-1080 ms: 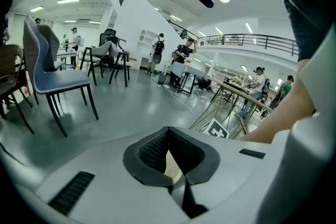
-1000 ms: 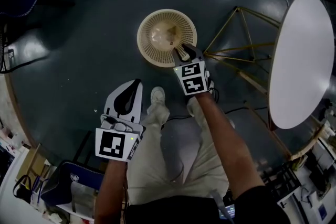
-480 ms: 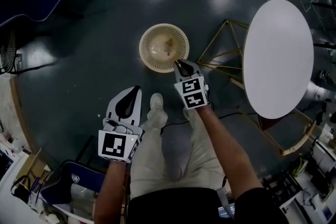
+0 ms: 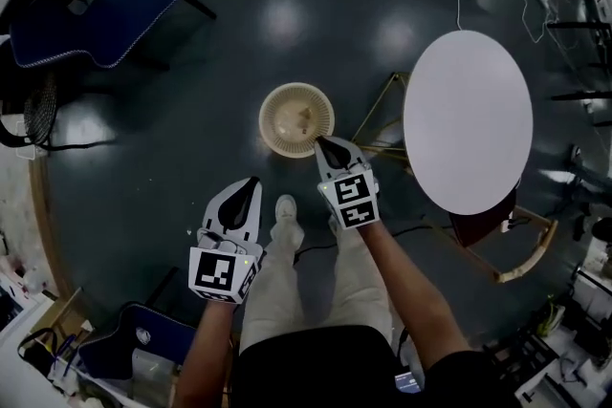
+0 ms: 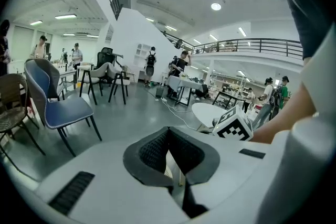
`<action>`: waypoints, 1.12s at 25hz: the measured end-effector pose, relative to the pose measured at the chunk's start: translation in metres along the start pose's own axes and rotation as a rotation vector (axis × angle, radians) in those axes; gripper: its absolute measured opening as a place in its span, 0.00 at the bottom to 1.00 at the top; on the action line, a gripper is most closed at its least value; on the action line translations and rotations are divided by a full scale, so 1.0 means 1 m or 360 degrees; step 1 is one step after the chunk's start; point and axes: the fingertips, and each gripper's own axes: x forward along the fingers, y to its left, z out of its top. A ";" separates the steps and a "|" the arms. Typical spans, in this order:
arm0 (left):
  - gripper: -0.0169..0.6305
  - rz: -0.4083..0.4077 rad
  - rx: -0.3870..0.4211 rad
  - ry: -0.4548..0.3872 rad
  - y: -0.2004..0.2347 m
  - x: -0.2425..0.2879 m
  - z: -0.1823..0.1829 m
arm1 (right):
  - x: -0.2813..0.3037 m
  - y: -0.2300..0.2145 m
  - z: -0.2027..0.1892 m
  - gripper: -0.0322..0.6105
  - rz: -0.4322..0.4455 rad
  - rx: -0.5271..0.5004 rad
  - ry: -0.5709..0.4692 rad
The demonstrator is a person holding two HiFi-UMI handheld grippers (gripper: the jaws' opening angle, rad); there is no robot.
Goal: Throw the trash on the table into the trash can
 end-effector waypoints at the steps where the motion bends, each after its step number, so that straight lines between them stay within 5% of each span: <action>1: 0.04 -0.0003 0.0006 -0.0006 -0.002 -0.007 0.006 | -0.011 0.005 0.012 0.09 0.0000 -0.0006 -0.0025; 9: 0.04 -0.0060 0.0092 -0.0040 -0.024 -0.052 0.063 | -0.107 0.034 0.100 0.08 -0.0027 0.0007 -0.0247; 28: 0.04 -0.0311 0.0297 -0.0421 -0.086 -0.109 0.223 | -0.282 0.101 0.266 0.08 -0.0114 -0.0133 -0.0769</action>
